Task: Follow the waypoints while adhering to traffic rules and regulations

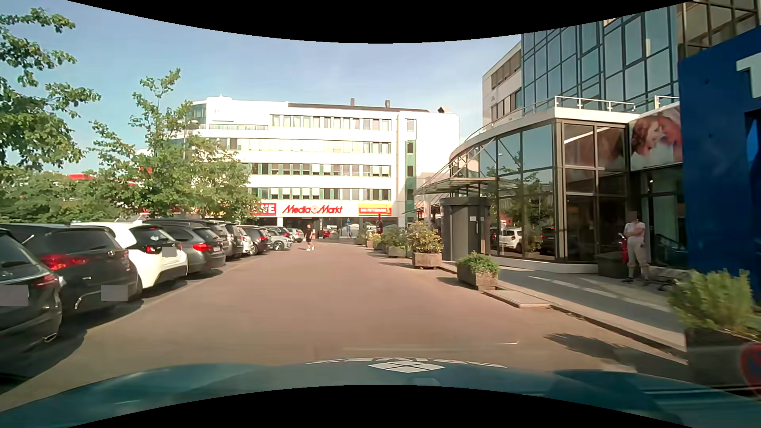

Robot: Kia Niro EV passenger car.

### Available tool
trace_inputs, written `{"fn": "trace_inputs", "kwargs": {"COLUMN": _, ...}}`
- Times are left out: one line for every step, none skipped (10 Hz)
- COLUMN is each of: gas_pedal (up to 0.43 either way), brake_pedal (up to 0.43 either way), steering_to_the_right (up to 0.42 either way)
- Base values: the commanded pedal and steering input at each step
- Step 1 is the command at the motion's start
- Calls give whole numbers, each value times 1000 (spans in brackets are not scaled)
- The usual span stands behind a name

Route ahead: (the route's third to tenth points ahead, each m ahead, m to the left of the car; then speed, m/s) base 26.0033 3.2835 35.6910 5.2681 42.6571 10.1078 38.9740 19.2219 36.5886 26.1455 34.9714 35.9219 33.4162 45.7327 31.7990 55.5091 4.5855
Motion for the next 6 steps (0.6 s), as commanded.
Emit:
{"fn": "trace_inputs", "kwargs": {"gas_pedal": 98, "brake_pedal": 0, "steering_to_the_right": -156}}
{"fn": "trace_inputs", "kwargs": {"gas_pedal": 87, "brake_pedal": 0, "steering_to_the_right": -148}}
{"fn": "trace_inputs", "kwargs": {"gas_pedal": 87, "brake_pedal": 0, "steering_to_the_right": -142}}
{"fn": "trace_inputs", "kwargs": {"gas_pedal": 87, "brake_pedal": 0, "steering_to_the_right": -132}}
{"fn": "trace_inputs", "kwargs": {"gas_pedal": 87, "brake_pedal": 0, "steering_to_the_right": -120}}
{"fn": "trace_inputs", "kwargs": {"gas_pedal": 87, "brake_pedal": 0, "steering_to_the_right": -102}}
